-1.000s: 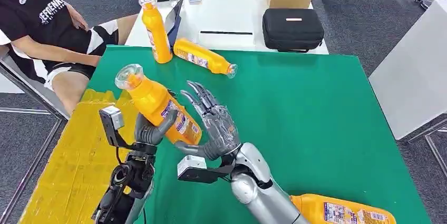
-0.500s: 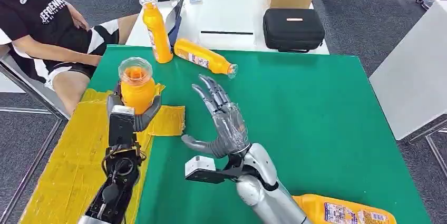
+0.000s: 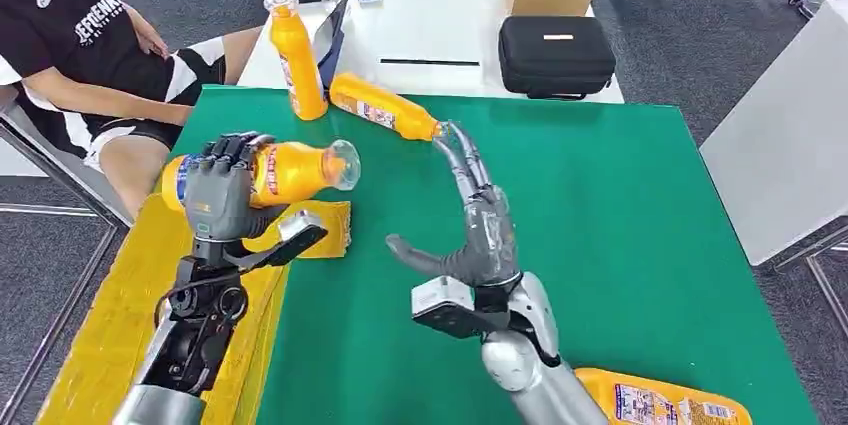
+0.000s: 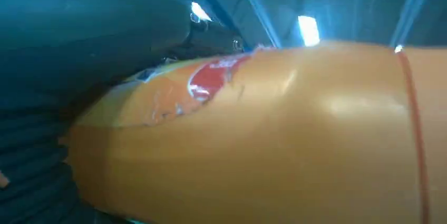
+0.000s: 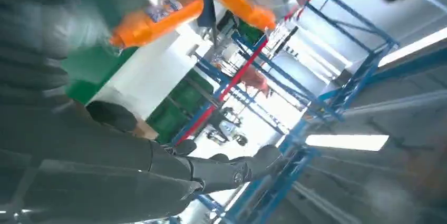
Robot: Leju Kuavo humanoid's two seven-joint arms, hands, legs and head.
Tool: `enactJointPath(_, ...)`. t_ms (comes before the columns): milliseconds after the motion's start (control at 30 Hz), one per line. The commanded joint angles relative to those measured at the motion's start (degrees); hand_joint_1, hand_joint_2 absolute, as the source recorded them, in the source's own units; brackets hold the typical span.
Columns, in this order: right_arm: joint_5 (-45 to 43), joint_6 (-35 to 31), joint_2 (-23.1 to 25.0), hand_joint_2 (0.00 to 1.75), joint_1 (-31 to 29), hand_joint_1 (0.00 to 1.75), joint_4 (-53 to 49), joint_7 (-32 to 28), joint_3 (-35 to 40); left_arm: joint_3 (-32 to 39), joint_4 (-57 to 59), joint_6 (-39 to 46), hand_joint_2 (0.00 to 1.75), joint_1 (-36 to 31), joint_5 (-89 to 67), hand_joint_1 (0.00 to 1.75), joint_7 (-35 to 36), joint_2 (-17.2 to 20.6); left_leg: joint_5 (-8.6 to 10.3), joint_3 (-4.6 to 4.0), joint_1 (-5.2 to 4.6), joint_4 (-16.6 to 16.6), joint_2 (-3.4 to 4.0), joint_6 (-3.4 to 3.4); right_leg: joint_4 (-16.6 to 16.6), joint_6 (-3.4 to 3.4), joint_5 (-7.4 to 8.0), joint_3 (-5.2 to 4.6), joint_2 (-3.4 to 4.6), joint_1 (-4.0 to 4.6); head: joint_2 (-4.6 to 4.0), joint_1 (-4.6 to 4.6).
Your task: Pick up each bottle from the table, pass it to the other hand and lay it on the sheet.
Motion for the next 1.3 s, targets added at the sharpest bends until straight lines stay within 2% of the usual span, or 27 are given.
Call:
enactJointPath(33,-1.71,1.23,-3.01,1.75,1.55,0.0,-4.9,-1.38,-7.24,-6.36,27.78,-3.83,1.75,-9.87,-13.57,1.75,10.45,7.58,-0.03,0.22,0.03,-0.07,-0.12,-0.14,-0.05,-0.04,-0.08,0.25,-0.19,0.03,0.0,0.02)
enactJointPath(167,-1.44,1.92,-2.63,1.75,2.21,0.0,-4.19,-1.56,-7.25,-7.97,33.27,-7.17,1.75,-9.73,-15.22,1.75,11.78,7.39,-0.08,0.36,0.05,-0.08,-0.08,-0.19,-0.06,-0.05,-0.14,0.37,-0.22,0.05,0.0,0.02)
enactJointPath(533,-1.51,2.37,-2.22,1.75,1.43,0.0,-2.6,-1.91,-6.59,-7.14,36.48,-9.7,1.75,-9.0,-14.93,1.75,12.8,7.12,-0.12,0.24,0.07,0.0,0.13,-0.18,0.01,-0.05,-0.12,0.23,-0.03,0.06,0.0,0.0)
enactJointPath(567,-1.52,2.41,-2.24,1.75,1.42,0.0,-2.59,-1.75,-6.61,-6.8,37.06,-9.58,1.75,-9.14,-14.49,1.54,12.76,6.77,-0.13,0.24,0.09,0.01,0.12,-0.2,0.01,-0.06,-0.13,0.25,-0.05,0.08,0.0,0.0)
enactJointPath(600,-1.51,2.47,-2.28,1.75,1.44,0.0,-2.54,-1.63,-6.61,-6.59,37.36,-9.45,1.75,-9.21,-14.29,0.89,12.91,6.54,-0.07,0.13,0.05,-0.02,0.1,-0.14,0.0,-0.04,-0.07,0.13,-0.04,0.04,0.0,0.02)
enactJointPath(667,-1.51,2.47,-2.28,1.75,1.44,0.0,-2.54,-1.63,-6.61,-6.59,37.36,-9.45,1.75,-9.21,-14.29,0.89,12.91,6.54,-0.04,0.11,0.03,-0.03,0.06,-0.11,0.0,-0.03,-0.05,0.11,-0.04,0.02,0.0,0.02)
enactJointPath(700,-1.51,2.47,-2.28,1.75,1.44,0.0,-2.54,-1.63,-6.61,-6.59,37.36,-9.45,1.75,-9.21,-14.29,0.0,12.91,6.54,-0.09,0.2,0.06,-0.01,0.03,-0.18,0.01,-0.05,-0.1,0.22,-0.08,0.05,0.0,0.0)
enactJointPath(867,-0.93,2.52,-2.49,1.75,1.69,0.0,-2.75,-0.79,-6.47,-4.38,37.45,-7.21,1.75,-9.18,-12.63,0.0,14.23,5.37,-0.04,0.14,0.05,-0.02,0.02,-0.14,-0.01,-0.04,-0.06,0.16,-0.07,0.05,0.0,0.02)
enactJointPath(967,-0.71,2.42,-2.7,1.75,1.85,0.0,-2.68,-0.51,-6.42,-2.58,36.13,-6.65,1.75,-8.5,-10.29,0.0,12.69,4.55,-0.1,0.29,0.08,-0.01,0.08,-0.21,-0.02,-0.06,-0.11,0.31,-0.06,0.08,0.0,0.0)
enactJointPath(1300,-0.71,2.42,-2.7,1.75,1.85,0.0,-2.68,-0.51,-6.42,-2.58,36.13,-6.65,1.75,-8.5,-10.29,0.0,12.69,4.55,0.0,0.19,0.06,-0.02,0.05,-0.14,-0.02,-0.03,-0.05,0.22,-0.05,0.05,0.0,0.0)
